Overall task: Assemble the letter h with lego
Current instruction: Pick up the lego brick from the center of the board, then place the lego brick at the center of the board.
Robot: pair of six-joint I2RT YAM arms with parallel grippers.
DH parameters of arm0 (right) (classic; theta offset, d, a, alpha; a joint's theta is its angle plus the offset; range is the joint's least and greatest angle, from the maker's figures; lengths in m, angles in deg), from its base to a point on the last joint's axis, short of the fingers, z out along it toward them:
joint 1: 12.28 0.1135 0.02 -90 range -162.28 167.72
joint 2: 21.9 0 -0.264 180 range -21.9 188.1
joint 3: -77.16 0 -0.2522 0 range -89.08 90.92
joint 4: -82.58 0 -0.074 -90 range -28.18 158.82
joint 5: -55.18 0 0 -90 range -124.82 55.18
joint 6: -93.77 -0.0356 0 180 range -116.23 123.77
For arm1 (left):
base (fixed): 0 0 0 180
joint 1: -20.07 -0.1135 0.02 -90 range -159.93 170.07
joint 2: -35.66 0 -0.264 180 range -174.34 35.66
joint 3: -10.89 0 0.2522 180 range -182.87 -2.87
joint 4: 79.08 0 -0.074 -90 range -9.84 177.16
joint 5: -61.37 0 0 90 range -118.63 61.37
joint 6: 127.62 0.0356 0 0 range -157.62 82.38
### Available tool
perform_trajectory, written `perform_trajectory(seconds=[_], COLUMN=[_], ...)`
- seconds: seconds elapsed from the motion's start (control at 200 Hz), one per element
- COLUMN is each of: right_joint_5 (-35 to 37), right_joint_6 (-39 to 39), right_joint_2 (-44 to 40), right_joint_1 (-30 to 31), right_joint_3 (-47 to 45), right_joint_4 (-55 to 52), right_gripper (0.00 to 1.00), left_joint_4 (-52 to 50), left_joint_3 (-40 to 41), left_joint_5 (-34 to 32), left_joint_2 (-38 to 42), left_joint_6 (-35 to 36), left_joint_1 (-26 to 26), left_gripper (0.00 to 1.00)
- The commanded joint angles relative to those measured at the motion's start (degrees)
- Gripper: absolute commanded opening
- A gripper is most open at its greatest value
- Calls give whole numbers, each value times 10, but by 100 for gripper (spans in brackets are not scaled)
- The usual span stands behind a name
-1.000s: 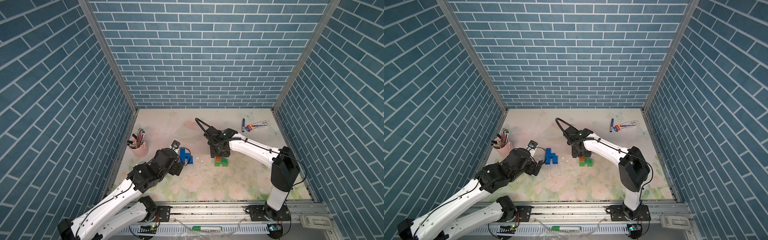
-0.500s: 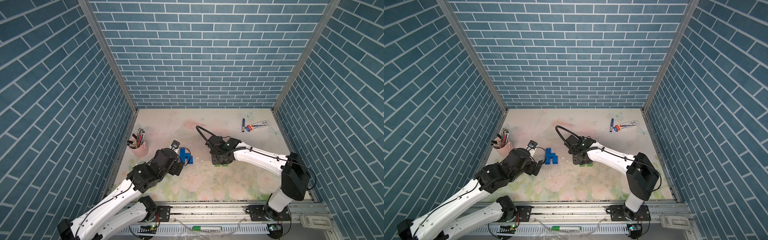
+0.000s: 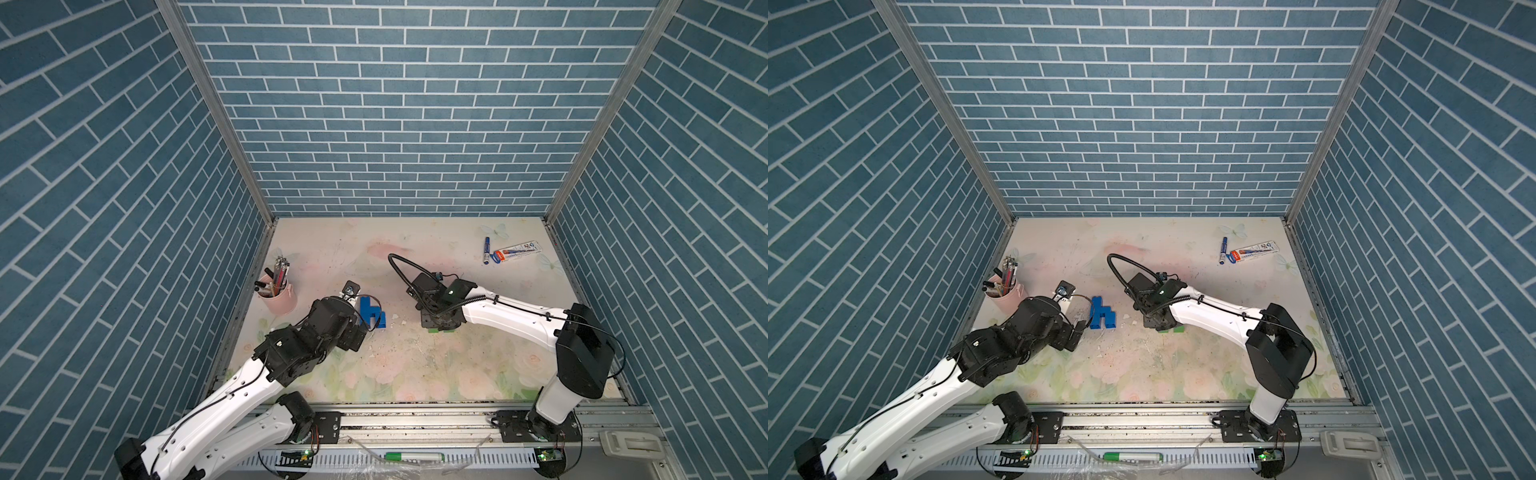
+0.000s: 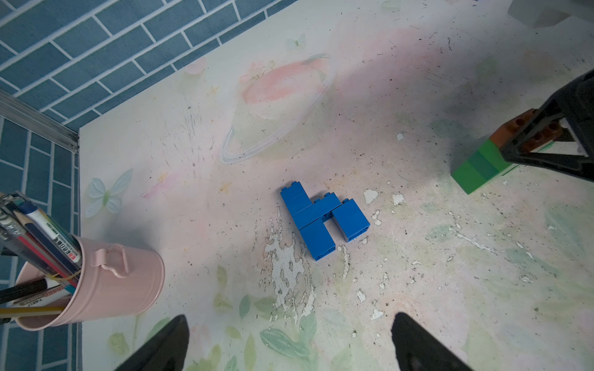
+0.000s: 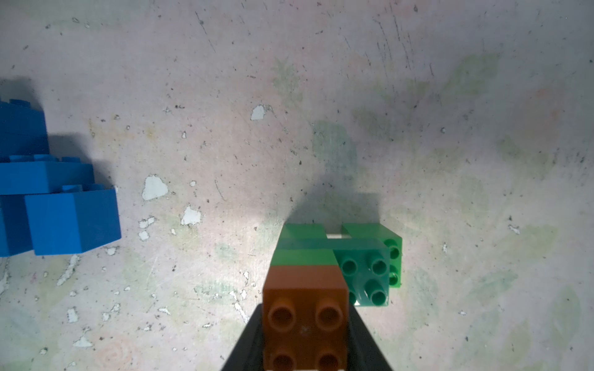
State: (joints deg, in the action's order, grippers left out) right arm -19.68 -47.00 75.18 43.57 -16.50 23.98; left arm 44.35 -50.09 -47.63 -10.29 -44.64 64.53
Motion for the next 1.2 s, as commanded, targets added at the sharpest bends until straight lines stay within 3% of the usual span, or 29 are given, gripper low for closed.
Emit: perform_trajectory(seconds=[0.0,0.045,0.185,0.355,0.565,0.705,0.88,1.195], right_joint_5=[13,11,-15,-104,-264,-330,-356,-391], right_joint_6=[-19,-19,-19,33,98,131,177,216], right_joint_2=[5,4,4,16,43,81,133,188], right_joint_1=[0,0,-2,-22,-91,-106,-112,-127], right_joint_3=[-7,-5,37,124,172,211,238,221], right_joint_4=[-8,-13,-78,-207,-320,-390,-472,-495], right_gripper=[29,25,0,0,0,0,0,0], left_joint_4=[-7,-7,-7,-7,-8,-8,-9,-10], left_joint_3=[-6,-6,-7,-6,-8,-8,-9,-10], left_joint_5=[-3,-3,-4,-4,1,2,5,11], left_joint_2=[2,2,2,2,2,2,-4,-5], left_joint_6=[1,1,1,0,0,-1,-1,-3], left_joint_1=[-4,-4,-4,-4,-4,-4,-4,-4], left_gripper=[99,100,99,99,99,99,99,99])
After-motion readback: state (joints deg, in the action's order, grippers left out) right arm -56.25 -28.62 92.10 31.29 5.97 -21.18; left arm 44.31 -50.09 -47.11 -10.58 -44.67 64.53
